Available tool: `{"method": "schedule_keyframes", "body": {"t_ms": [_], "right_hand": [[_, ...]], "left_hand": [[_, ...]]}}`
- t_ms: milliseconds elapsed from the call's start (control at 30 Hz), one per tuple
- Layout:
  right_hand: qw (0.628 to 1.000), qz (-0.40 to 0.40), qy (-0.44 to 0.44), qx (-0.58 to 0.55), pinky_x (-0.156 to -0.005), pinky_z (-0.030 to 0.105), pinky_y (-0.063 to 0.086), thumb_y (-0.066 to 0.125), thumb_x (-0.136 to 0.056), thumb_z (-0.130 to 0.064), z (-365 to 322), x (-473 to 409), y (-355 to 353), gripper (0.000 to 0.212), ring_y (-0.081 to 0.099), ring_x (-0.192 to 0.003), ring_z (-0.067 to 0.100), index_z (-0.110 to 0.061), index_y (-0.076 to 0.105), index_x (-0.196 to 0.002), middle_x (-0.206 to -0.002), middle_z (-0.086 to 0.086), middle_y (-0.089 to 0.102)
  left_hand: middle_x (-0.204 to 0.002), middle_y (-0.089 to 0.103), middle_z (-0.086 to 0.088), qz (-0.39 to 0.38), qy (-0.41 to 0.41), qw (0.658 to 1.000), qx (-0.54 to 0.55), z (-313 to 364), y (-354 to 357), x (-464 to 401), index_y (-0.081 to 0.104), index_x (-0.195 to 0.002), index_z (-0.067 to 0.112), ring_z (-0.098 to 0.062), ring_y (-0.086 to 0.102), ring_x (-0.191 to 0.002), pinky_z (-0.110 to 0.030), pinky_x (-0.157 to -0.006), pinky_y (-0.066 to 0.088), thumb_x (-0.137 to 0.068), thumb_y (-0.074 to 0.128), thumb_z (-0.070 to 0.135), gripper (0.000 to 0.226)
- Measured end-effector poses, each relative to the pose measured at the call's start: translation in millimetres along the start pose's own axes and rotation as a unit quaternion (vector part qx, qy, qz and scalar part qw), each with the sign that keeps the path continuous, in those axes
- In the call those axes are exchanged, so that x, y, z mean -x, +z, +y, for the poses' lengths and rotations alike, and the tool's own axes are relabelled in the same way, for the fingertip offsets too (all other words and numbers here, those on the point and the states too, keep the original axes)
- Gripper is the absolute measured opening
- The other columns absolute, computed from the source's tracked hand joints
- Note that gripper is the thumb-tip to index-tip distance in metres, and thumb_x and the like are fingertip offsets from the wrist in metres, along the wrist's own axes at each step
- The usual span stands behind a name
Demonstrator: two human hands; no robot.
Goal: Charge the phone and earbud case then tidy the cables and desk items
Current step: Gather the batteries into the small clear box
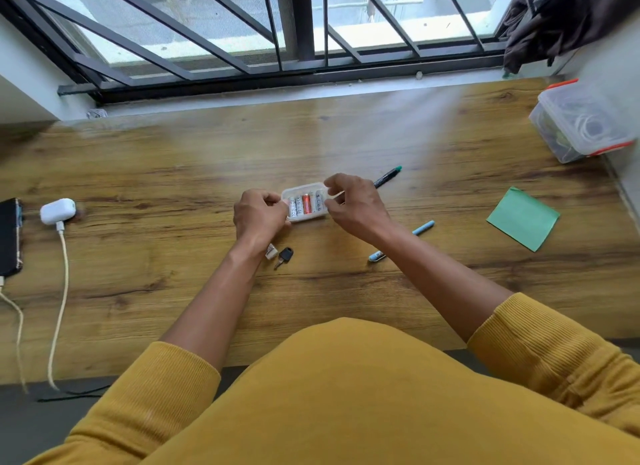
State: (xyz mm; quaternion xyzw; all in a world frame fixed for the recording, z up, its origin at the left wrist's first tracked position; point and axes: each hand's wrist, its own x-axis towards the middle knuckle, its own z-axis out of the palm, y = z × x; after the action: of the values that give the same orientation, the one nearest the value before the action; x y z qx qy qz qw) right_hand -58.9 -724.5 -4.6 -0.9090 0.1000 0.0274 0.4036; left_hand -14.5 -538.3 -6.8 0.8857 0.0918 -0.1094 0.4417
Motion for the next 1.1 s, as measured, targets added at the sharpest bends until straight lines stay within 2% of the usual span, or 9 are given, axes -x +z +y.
{"method": "schedule_keyframes", "body": {"t_ms": [67, 167, 267, 367, 467, 600, 733, 900, 1100], "right_hand": [[0.999, -0.001, 0.019, -0.033, -0.092, 0.038, 0.061, 0.069, -0.095, -0.016, 1.4, 0.2, -0.7, 0.038, 0.069, -0.101, 0.017, -0.014, 0.067, -0.132, -0.114, 0.003, 0.071], [0.990, 0.004, 0.072, -0.124, -0.087, 0.036, 0.063, 0.074, -0.092, -0.019, 3.1, 0.8, -2.8, 0.036, 0.071, -0.101, 0.015, -0.022, 0.069, -0.127, -0.109, -0.001, 0.071], [0.976, 0.013, 0.093, -0.194, -0.090, 0.043, 0.063, 0.074, -0.092, -0.014, 7.3, 2.4, -7.9, 0.035, 0.072, -0.101, 0.017, -0.017, 0.071, -0.127, -0.106, 0.001, 0.073], [0.968, 0.031, 0.090, -0.234, -0.085, 0.042, 0.065, 0.073, -0.093, -0.010, 12.4, 6.8, -18.3, 0.032, 0.075, -0.096, 0.019, -0.010, 0.073, -0.125, -0.103, 0.006, 0.074], [0.963, 0.040, 0.097, -0.250, -0.080, 0.039, 0.066, 0.073, -0.093, -0.008, 19.6, 13.1, -31.1, 0.026, 0.077, -0.096, 0.023, -0.007, 0.075, -0.119, -0.103, 0.011, 0.076], [0.960, 0.036, 0.098, -0.259, -0.073, 0.035, 0.066, 0.073, -0.092, -0.008, 34.8, 26.6, -47.1, 0.019, 0.078, -0.093, 0.023, -0.008, 0.077, -0.110, -0.099, 0.014, 0.077], [0.959, 0.036, 0.097, -0.263, -0.065, 0.029, 0.063, 0.075, -0.090, -0.009, 52.7, 48.1, -61.0, 0.012, 0.078, -0.088, 0.021, -0.011, 0.078, -0.102, -0.093, 0.011, 0.078], [0.959, 0.039, 0.095, -0.265, -0.068, 0.037, 0.066, 0.075, -0.092, -0.009, 75.9, 80.8, -73.5, 0.010, 0.079, -0.087, 0.022, -0.012, 0.077, -0.101, -0.091, 0.012, 0.077], [0.964, 0.065, 0.097, -0.240, -0.070, 0.036, 0.067, 0.075, -0.095, -0.014, 99.2, 129.5, -79.3, 0.009, 0.078, -0.087, 0.014, -0.015, 0.077, -0.103, -0.092, 0.002, 0.079]], "left_hand": [[-0.097, 0.077, -0.001, 0.004, 0.000, 1.000, 0.007, 0.8, -0.2, 2.0, 0.076, -0.104, 0.016, -0.008, 0.077, -0.063, -0.025, -0.065, 0.065, -0.096, 0.078, 0.017, 0.009], [-0.099, 0.077, -0.006, 0.004, -0.015, 0.999, 0.036, 3.8, -1.3, 6.3, 0.075, -0.105, 0.014, -0.013, 0.079, -0.069, -0.034, -0.075, 0.067, -0.095, 0.078, 0.013, 0.010], [-0.100, 0.077, -0.010, -0.004, -0.031, 0.994, 0.106, 8.9, -3.4, 13.3, 0.075, -0.105, 0.010, -0.018, 0.080, -0.075, -0.040, -0.079, 0.067, -0.095, 0.079, 0.011, 0.012], [-0.096, 0.078, -0.013, -0.001, -0.024, 0.987, 0.160, 16.2, -2.6, 26.1, 0.076, -0.106, 0.007, -0.018, 0.079, -0.076, -0.034, -0.072, 0.067, -0.094, 0.080, 0.011, 0.013], [-0.089, 0.079, -0.012, 0.002, -0.011, 0.980, 0.198, 24.0, 4.4, 44.9, 0.078, -0.100, 0.008, -0.019, 0.078, -0.075, -0.031, -0.068, 0.066, -0.095, 0.077, 0.009, 0.004], [-0.093, 0.080, -0.018, 0.003, -0.019, 0.973, 0.231, 25.9, 22.7, 69.0, 0.079, -0.104, 0.002, -0.024, 0.076, -0.077, -0.035, -0.072, 0.066, -0.096, 0.074, 0.008, 0.011], [-0.085, 0.080, -0.013, 0.008, -0.024, 0.970, 0.242, 25.1, 44.2, 97.0, 0.080, -0.102, 0.005, -0.019, 0.074, -0.072, -0.034, -0.070, 0.067, -0.096, 0.075, 0.008, 0.008], [-0.091, 0.081, -0.011, -0.013, -0.024, 0.970, 0.242, 22.5, 64.5, 130.7, 0.079, -0.105, 0.006, -0.022, 0.079, -0.079, -0.035, -0.071, 0.066, -0.097, 0.076, 0.010, 0.010], [-0.096, 0.082, -0.006, -0.054, 0.002, 0.975, 0.215, 16.5, 78.0, 166.3, 0.077, -0.105, 0.013, -0.021, 0.081, -0.085, -0.031, -0.070, 0.066, -0.098, 0.075, 0.013, 0.007]]}}
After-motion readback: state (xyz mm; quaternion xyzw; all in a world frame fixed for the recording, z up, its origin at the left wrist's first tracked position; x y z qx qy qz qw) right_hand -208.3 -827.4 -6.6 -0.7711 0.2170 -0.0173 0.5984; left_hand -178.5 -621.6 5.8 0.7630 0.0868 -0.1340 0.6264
